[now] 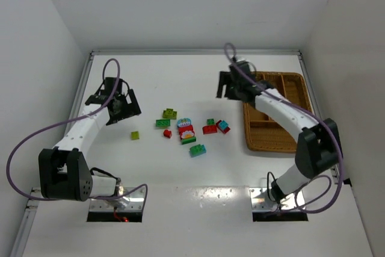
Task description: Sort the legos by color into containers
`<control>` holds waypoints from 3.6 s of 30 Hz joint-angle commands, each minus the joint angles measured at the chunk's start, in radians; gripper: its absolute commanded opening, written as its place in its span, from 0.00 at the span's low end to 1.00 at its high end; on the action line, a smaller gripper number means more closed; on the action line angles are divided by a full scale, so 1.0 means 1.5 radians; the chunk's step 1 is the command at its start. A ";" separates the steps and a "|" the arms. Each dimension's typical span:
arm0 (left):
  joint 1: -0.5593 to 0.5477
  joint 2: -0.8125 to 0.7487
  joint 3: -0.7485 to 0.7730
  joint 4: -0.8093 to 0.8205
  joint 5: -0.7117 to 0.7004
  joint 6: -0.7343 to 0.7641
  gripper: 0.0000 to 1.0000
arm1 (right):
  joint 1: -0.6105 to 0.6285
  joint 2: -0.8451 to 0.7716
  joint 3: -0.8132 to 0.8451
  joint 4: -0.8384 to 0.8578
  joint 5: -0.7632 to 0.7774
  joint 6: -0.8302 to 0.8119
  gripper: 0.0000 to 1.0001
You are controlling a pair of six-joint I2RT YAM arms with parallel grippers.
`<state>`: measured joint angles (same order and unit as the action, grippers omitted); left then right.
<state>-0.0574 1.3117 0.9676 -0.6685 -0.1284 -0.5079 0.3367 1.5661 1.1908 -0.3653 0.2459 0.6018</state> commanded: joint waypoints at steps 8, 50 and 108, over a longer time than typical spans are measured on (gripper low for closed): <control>-0.002 -0.013 0.019 0.000 -0.002 0.005 1.00 | 0.139 0.064 -0.066 -0.050 -0.105 -0.130 0.76; -0.111 -0.041 -0.056 0.322 0.647 -0.003 1.00 | 0.066 -0.174 -0.187 0.042 -0.437 -0.129 0.15; -0.267 0.048 0.029 0.313 0.931 0.146 0.49 | 0.087 -0.135 -0.220 0.331 -0.903 0.046 0.17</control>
<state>-0.4721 1.3972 0.9977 -0.2089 1.2263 -0.3172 0.4759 1.3739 0.8356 0.0940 -1.0985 0.6933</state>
